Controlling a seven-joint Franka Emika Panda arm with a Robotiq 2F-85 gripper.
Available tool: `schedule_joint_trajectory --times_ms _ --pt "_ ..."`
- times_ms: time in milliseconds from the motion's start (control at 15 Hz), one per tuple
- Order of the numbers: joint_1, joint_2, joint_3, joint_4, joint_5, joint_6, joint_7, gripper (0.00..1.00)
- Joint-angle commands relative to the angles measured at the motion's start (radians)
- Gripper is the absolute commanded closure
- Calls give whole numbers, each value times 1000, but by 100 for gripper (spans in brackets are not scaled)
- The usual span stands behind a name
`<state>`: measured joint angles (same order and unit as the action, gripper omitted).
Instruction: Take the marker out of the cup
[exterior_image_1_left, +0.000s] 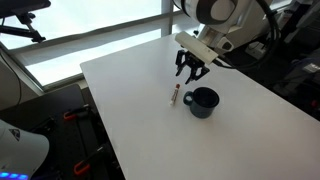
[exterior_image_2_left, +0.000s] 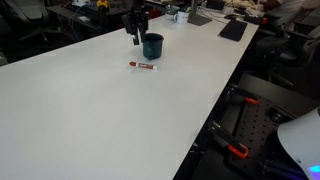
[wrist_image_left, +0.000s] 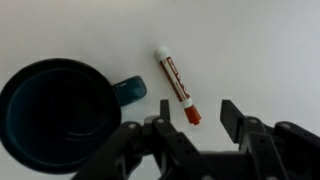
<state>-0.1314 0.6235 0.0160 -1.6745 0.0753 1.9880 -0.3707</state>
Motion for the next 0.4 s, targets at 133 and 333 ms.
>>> schedule_joint_trajectory --times_ms 133,333 --pt "-10 -12 5 -1 6 38 9 22" --pt "-10 -17 5 -7 7 42 10 19"
